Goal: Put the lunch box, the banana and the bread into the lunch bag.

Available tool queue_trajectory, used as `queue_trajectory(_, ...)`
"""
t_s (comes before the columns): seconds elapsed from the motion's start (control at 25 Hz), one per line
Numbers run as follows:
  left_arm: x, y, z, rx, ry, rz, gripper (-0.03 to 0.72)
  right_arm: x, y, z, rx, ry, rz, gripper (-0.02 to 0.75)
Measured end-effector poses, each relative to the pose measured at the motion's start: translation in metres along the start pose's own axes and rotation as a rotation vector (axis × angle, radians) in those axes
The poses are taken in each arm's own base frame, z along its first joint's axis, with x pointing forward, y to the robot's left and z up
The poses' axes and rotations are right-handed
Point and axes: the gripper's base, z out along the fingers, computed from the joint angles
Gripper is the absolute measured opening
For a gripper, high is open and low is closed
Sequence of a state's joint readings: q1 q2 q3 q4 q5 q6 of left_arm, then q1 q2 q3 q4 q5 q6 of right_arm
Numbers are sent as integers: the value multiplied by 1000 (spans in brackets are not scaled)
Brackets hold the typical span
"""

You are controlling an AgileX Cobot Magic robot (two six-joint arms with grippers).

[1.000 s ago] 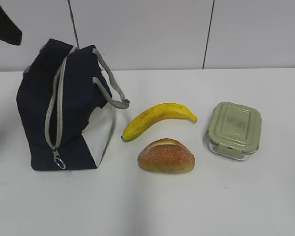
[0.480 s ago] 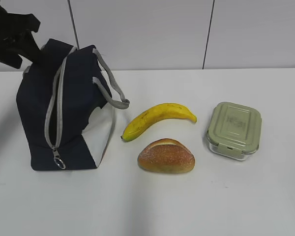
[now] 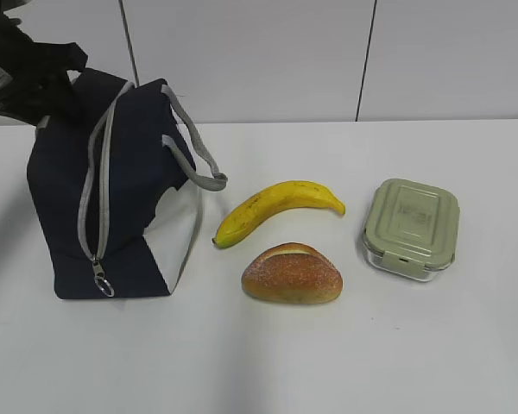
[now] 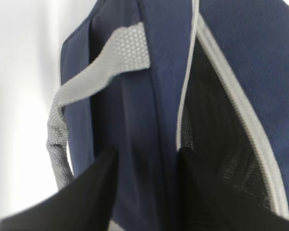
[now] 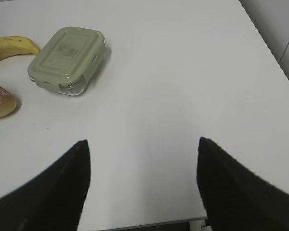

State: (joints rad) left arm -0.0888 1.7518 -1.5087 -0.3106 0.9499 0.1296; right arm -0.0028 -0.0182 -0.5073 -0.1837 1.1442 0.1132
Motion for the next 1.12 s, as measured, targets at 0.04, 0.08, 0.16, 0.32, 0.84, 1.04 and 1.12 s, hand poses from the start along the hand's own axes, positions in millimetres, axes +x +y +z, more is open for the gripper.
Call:
queue_trajectory(0.04,-1,0,0,0,-6,-1,287,0,0,0,0,0,0,510)
queue_trajectory(0.08,-1,0,0,-1,-11,-1,246,0,0,0,0,0,0,510)
queue_trajectory(0.16,-2,0,0,0,-17,-2,138,0,0,0,0,0,0,510)
queue_trajectory(0.32,-2,0,0,3,-21,-4,2,0,0,0,0,0,0,510)
queue_trajectory(0.84,0,-3,0,33,-2,-23,-3,-1,-6,0,62,-7,-28,510)
queue_trajectory(1.04,0,-3,0,35,-1,-25,-3,-1,-8,0,86,-10,-38,510)
queue_trajectory(1.12,0,-3,0,36,0,-25,-3,-1,-8,0,88,-10,-38,510)
